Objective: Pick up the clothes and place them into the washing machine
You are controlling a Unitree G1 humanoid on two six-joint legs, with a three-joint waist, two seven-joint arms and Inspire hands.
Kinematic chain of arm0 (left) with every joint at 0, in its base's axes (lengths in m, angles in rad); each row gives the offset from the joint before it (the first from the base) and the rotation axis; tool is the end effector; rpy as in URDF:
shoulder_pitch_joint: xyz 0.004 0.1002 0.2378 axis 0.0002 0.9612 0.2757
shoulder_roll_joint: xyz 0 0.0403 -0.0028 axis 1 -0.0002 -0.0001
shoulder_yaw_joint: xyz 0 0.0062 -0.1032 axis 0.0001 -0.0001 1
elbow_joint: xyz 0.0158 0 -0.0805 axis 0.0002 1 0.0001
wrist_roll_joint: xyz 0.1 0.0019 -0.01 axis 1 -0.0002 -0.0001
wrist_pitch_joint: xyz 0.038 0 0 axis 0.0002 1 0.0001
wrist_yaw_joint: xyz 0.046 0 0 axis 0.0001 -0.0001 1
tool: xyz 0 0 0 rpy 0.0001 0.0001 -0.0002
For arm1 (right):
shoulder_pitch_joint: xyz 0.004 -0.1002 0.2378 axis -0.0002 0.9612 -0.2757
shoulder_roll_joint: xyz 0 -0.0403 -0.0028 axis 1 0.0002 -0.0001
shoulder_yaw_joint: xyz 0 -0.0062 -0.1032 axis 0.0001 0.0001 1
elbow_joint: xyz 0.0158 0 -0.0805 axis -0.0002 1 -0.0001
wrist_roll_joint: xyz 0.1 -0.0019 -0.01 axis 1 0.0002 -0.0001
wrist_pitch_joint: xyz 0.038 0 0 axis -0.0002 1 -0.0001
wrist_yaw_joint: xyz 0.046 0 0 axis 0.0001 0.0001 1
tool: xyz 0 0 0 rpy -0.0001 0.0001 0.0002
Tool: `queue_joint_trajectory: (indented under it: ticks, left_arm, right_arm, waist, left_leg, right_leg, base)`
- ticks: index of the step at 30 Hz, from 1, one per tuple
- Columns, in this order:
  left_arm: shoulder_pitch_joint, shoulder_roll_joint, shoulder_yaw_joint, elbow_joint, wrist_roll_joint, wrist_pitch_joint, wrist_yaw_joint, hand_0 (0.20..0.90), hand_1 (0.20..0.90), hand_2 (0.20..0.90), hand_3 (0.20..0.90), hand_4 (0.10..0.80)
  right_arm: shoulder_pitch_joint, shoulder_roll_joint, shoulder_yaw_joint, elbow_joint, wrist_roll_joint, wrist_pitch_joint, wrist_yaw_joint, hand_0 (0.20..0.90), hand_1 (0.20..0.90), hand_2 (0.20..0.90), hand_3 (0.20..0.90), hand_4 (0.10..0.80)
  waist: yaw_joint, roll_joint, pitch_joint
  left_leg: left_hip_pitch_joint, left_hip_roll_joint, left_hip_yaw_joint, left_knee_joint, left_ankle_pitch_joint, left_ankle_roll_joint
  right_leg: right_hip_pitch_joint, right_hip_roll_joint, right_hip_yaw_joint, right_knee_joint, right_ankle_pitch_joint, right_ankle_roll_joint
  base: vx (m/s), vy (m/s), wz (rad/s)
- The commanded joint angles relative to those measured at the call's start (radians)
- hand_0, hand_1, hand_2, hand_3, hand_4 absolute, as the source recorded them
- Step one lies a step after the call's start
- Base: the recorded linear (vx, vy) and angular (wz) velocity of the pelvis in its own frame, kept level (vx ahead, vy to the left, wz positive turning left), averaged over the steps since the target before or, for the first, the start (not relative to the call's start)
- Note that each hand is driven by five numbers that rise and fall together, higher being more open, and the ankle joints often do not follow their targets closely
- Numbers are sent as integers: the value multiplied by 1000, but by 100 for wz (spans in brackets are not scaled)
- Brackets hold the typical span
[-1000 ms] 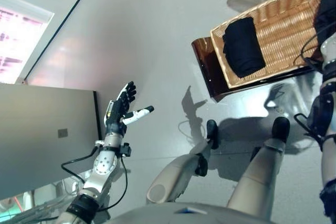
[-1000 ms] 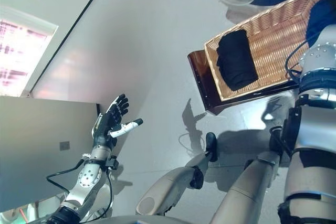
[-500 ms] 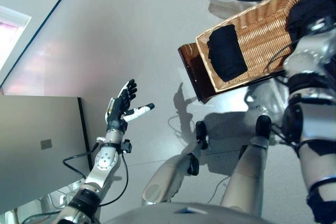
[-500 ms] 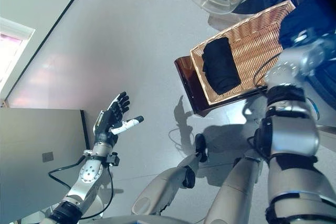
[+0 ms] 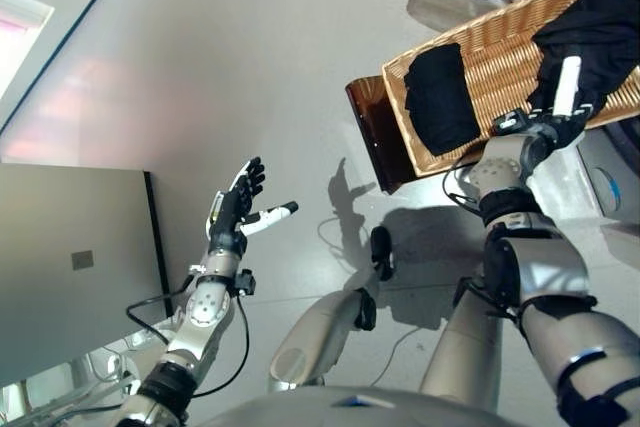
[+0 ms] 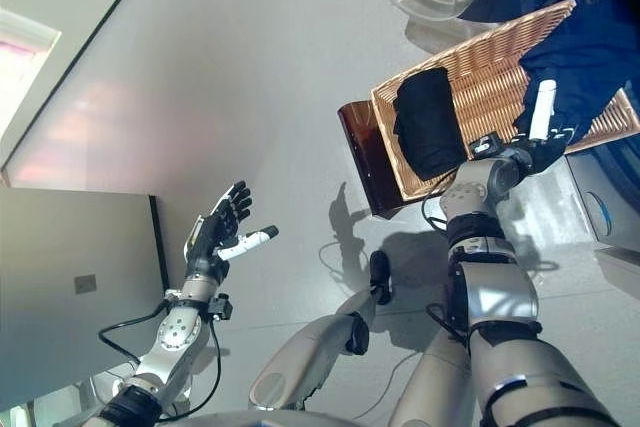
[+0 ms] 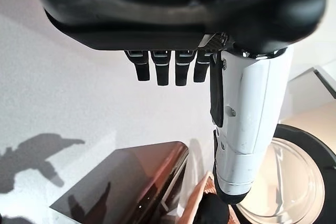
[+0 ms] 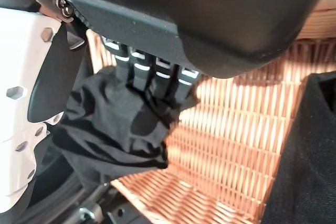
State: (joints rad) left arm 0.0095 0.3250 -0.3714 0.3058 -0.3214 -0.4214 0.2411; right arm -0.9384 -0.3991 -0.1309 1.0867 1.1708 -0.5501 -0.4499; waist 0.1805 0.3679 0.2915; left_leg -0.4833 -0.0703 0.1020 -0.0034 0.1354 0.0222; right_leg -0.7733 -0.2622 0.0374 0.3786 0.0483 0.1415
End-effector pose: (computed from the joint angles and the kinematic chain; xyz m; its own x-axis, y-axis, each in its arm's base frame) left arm 0.1814 0.1621 -0.0026 0.9999 -0.0152 0.0067 0.0151 0.9999 0.0041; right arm 0.3394 -0.2524 0.1467 0.6156 -0.7760 -0.1372 0.5099 0.2596 0.8201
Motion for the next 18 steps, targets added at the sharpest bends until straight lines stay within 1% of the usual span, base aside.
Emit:
queue_joint_trajectory:
  ticks: [1, 2, 3, 4, 5, 6, 7, 8, 9, 10, 11, 12, 13, 14, 15, 16, 18]
  left_arm:
    - [-16, 48, 83, -49, 6, -74, 37, 900, 900, 900, 900, 800]
    - [-20, 48, 90, -54, 4, -75, 36, 900, 900, 900, 900, 800]
    - [-21, 48, 91, -54, 4, -74, 36, 900, 900, 900, 900, 800]
    - [-22, 50, 93, -57, 0, -73, 32, 900, 900, 900, 900, 800]
    - [-22, 50, 94, -57, 0, -73, 31, 900, 900, 900, 900, 800]
    - [-27, 63, 95, -64, 2, -74, 34, 900, 900, 900, 900, 800]
    - [-30, 84, 105, -79, 9, -83, 41, 900, 900, 900, 900, 800]
    - [-28, 86, 108, -82, 9, -84, 41, 900, 900, 900, 900, 800]
    - [-37, 64, 110, -78, -25, -93, 46, 900, 900, 900, 900, 800]
    - [-52, 52, 107, -69, -42, -101, 48, 900, 900, 900, 900, 800]
    - [-59, 44, 107, -60, -47, -99, 51, 900, 900, 900, 900, 800]
    - [-51, 39, 102, -62, -48, -97, 50, 900, 900, 900, 900, 800]
    - [-32, 25, 96, -63, -46, -90, 49, 900, 900, 900, 900, 800]
    - [-31, 26, 96, -63, -46, -90, 49, 900, 900, 900, 900, 800]
    - [-16, 18, 85, -68, -43, -87, 40, 900, 900, 900, 900, 800]
    - [-4, 12, 73, -66, -48, -82, 30, 900, 900, 900, 900, 800]
    - [1, 9, 67, -68, -43, -75, 25, 900, 900, 900, 900, 800]
  right_arm:
    - [-37, -24, 15, -25, 2, -48, 53, 900, 900, 900, 900, 800]
    - [-38, -25, 6, -22, 9, -49, 56, 900, 900, 900, 900, 800]
    - [-40, -26, 6, -20, 10, -49, 57, 900, 900, 900, 900, 800]
    - [-33, -27, 0, -19, 12, -50, 61, 900, 900, 900, 900, 800]
    - [-34, -28, 0, -18, 12, -50, 61, 900, 900, 900, 900, 800]
    - [-48, -28, 12, -11, 8, -49, 60, 900, 900, 900, 900, 800]
    - [-69, -29, 26, -11, 11, -50, 63, 900, 900, 900, 900, 800]
    - [-73, -28, 28, -9, 13, -50, 63, 900, 900, 900, 900, 800]
    - [-80, -31, 29, -7, 23, -50, 58, 900, 900, 900, 900, 800]
    - [-82, -42, 29, -12, 28, -48, 54, 900, 900, 900, 900, 800]
    - [-75, -37, 26, -19, 33, -51, 51, 900, 900, 900, 900, 800]
    - [-80, -25, 27, -20, 37, -54, 53, 900, 900, 900, 900, 800]
    - [-73, -16, 30, 0, 37, -45, 57, 900, 900, 900, 900, 800]
    - [-72, -16, 30, 0, 37, -45, 57, 900, 900, 900, 900, 800]
    - [-59, -14, 25, 19, 41, -37, 59, 900, 900, 900, 900, 800]
    - [-45, -12, 12, 33, 54, -43, 57, 900, 900, 900, 900, 800]
    - [-40, -12, 3, 49, 60, -40, 57, 900, 900, 900, 900, 800]
  waist:
    - [35, -29, -2]
    - [37, -33, 6]
    - [36, -34, 9]
    - [37, -28, 21]
    - [36, -31, 24]
    - [24, -30, 43]
    - [2, -31, 56]
    - [3, -31, 60]
    - [2, -51, 54]
    - [-4, -54, 54]
    - [6, -62, 58]
    - [7, -64, 67]
    - [15, -67, 61]
    - [16, -65, 60]
    - [13, -70, 53]
    - [10, -66, 43]
    - [13, -59, 30]
  left_leg:
    - [-92, 3, -13, 138, -77, -66]
    - [-94, -1, -19, 181, -100, -54]
    - [-97, -2, -18, 191, -106, -53]
    - [-79, -8, -30, 222, -144, -32]
    - [-82, -11, -26, 228, -149, -31]
    - [-77, -14, -25, 247, -160, -24]
    - [-68, -18, -28, 276, -183, -26]
    - [-77, -12, -18, 277, -170, -24]
    - [-55, -33, -25, 269, -200, -43]
    - [-52, -31, -46, 295, -214, -53]
    - [-55, -18, -47, 313, -211, -56]
    - [-53, -11, -56, 323, -203, -54]
    - [-39, -2, -55, 318, -203, -55]
    - [-35, 0, -56, 318, -211, -56]
    - [-27, 6, -56, 310, -197, -62]
    - [-9, 16, -68, 285, -181, -70]
    - [0, 25, -71, 253, -170, -79]
  right_leg:
    - [109, -1, -17, -40, -66, -34]
    - [106, -2, -12, 7, -72, -34]
    - [102, -3, -9, 16, -78, -34]
    - [55, -3, 4, 159, -57, -17]
    - [46, -6, 11, 175, -64, -15]
    - [8, 6, 36, 249, -48, -5]
    - [-40, 42, 79, 232, -51, -13]
    - [-43, 47, 78, 216, -30, -17]
    - [-55, 17, 81, -36, -5, -25]
    - [-19, 13, 116, -102, 33, -28]
    - [10, 12, 106, -94, 33, -26]
    - [15, 23, 100, -60, 45, -34]
    - [27, 28, 80, -55, 42, -36]
    - [30, 30, 78, -52, 33, -35]
    - [60, 32, 63, -74, 33, -41]
    - [96, 36, 39, -92, 21, -46]
    - [110, 37, 16, -107, 5, -44]
  base:
    - [14, 40, -2]
    - [0, 0, 0]
    - [20, 46, 0]
    - [0, 0, 0]
    - [-18, 25, 11]
    - [54, -15, 11]
    - [-9, -13, 6]
    - [190, -118, -7]
    - [134, -196, -5]
    - [194, -290, -13]
    - [-4, -249, -8]
    - [10, -193, 1]
    - [42, -99, 19]
    - [81, -119, 14]
    - [67, -205, 2]
    - [82, -228, 2]
    - [79, -110, 19]
